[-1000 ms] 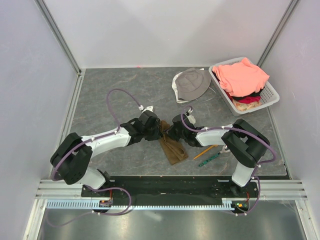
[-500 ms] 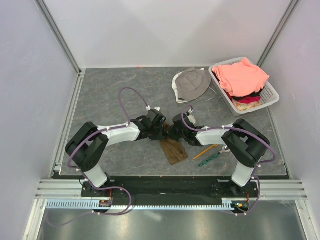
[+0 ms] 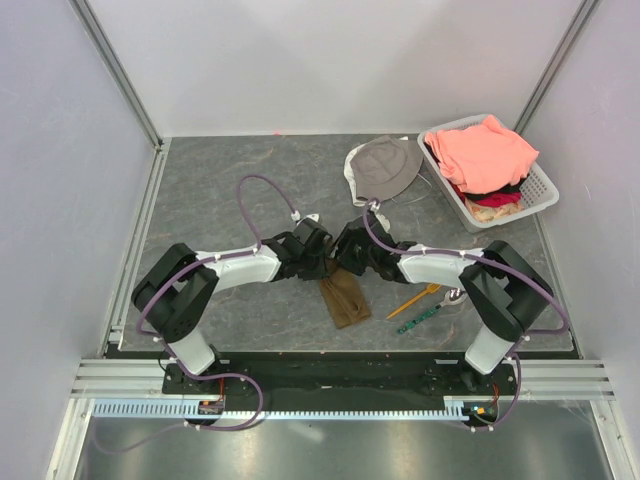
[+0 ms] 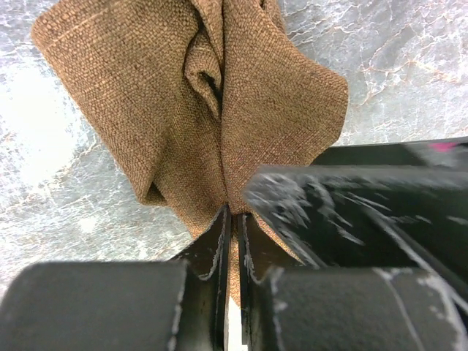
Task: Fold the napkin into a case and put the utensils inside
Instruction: Fold the 2/3-rectangle-folded napkin at the center of the board.
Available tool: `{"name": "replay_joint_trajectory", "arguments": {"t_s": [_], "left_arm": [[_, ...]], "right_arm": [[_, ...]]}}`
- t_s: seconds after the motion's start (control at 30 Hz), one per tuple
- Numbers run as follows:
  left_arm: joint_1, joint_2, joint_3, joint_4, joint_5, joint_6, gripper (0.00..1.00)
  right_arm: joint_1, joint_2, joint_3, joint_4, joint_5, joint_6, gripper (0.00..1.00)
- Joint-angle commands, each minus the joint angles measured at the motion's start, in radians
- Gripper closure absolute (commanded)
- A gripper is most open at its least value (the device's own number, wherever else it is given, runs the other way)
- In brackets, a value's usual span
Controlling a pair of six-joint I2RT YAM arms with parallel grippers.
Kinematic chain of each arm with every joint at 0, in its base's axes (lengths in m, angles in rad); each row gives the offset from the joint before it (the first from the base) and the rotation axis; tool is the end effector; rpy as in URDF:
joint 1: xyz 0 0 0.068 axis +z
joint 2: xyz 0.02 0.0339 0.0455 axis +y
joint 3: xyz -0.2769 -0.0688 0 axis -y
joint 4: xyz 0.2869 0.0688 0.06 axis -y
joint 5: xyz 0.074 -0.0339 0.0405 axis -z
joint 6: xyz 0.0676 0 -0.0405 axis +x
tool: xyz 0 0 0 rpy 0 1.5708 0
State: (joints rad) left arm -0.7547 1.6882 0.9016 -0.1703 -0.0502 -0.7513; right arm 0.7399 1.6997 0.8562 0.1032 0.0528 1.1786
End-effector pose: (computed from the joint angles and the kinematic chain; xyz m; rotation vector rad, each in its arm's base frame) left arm 0.2785 -0.2572 0.1121 -0.0163 2.6126 -0.5184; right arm 0.2946 0.2641 0.1182 0.5698 2.4228 0.8607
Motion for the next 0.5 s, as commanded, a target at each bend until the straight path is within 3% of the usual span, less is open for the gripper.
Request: {"name": "replay_joint_trajectory", "arguments": {"t_s": [0.0,0.13,0.27,0.3,0.37,0.47], "left_arm": [[0.009,-0.012,-0.04,-0.009,-0.04,-0.011,0.92],[0.011,-0.031,-0.043,-0.011,-0.034,-0.014,0.93],[0.017,-0.061,-0.056,-0.008,-0.034,-0.026,0.94],[0.021,-0.065,-0.064,-0.005,-0.034,-0.032,0.95],[0.023,-0.081,-0.072,0.006,-0.036,-0.042,0.96],[0.023,-0.087,-0.084,0.014,-0.037,-0.056,0.98]], "right_arm": [[-0.04,-0.092,0.001,-0.063,-0.103,-0.217,0.29],[-0.054,-0.185,-0.057,-0.094,-0.165,-0.299,0.24],[-0.056,-0.245,-0.137,-0.1,-0.225,-0.358,0.28],[-0.054,-0.259,-0.182,-0.071,-0.263,-0.359,0.37],[-0.05,-0.296,-0.224,-0.042,-0.283,-0.346,0.43],[-0.031,-0.325,-0.276,-0.007,-0.3,-0.329,0.6]]}}
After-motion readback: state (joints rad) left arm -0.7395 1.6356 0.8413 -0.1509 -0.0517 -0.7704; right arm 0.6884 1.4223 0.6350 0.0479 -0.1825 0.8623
